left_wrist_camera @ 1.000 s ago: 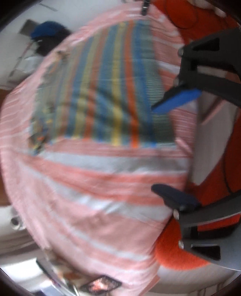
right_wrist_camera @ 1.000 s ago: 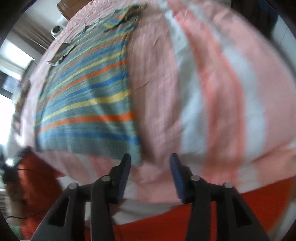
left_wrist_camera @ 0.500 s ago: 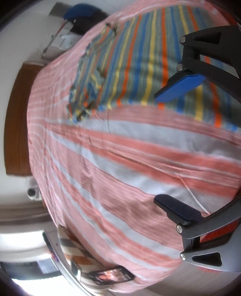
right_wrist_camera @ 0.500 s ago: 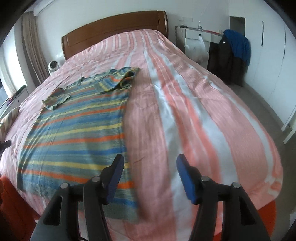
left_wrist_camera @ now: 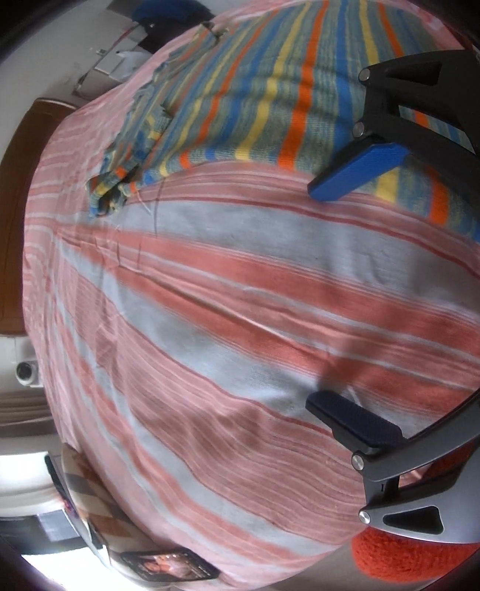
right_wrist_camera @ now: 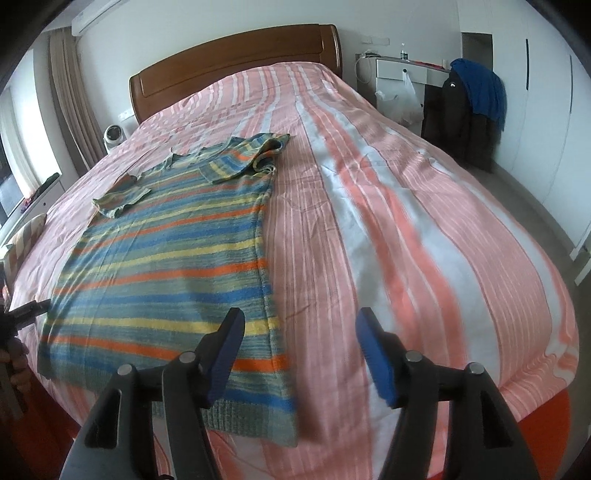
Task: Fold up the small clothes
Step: 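Open both grippers and release the flattened sweater hem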
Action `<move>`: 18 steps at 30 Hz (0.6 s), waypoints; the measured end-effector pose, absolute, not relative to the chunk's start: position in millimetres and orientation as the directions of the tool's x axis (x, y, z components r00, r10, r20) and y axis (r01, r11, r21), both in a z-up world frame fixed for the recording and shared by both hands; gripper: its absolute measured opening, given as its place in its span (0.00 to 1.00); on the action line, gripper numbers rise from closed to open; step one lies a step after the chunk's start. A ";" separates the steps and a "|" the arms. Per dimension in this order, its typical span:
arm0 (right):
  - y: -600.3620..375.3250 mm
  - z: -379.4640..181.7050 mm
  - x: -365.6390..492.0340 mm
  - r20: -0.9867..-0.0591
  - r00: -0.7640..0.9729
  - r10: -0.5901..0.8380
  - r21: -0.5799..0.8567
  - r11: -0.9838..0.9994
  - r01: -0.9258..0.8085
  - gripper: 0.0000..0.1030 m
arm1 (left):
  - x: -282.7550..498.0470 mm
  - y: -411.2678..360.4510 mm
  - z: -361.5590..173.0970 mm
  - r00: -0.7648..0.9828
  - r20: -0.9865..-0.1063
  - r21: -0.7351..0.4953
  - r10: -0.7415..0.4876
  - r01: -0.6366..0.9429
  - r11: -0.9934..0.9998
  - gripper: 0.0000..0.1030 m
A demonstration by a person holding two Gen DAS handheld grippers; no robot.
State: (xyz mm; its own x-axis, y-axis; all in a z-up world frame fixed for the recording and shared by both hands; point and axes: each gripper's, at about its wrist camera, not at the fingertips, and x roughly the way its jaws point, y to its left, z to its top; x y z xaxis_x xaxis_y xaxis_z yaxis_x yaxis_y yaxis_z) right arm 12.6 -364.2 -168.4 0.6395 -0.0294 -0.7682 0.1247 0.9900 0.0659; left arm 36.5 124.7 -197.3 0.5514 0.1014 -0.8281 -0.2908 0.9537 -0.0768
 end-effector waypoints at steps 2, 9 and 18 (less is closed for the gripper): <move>-365.2 -167.7 11.9 -0.764 0.645 -0.025 0.074 0.989 0.125 0.61 | 35.9 124.1 -198.4 0.556 -0.824 -0.073 0.103 -0.286 0.956 1.00; -363.3 -164.5 20.7 -0.776 0.621 0.113 0.186 0.981 0.054 0.68 | 37.6 131.6 -198.2 0.538 -0.842 -0.110 0.041 -0.244 0.963 1.00; -312.6 -109.9 126.2 -0.800 0.587 0.124 -0.090 0.943 -0.321 0.74 | 35.7 130.8 -196.8 0.556 -0.829 -0.103 0.055 -0.249 0.963 1.00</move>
State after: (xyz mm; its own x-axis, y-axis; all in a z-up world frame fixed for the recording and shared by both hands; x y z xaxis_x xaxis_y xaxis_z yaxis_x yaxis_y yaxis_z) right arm 126.2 -312.6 -109.9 0.5872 0.1240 -0.7999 -0.3211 0.9428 -0.0895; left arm 35.7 130.8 -196.8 0.5562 0.0549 -0.8293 -0.2491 0.9630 -0.1033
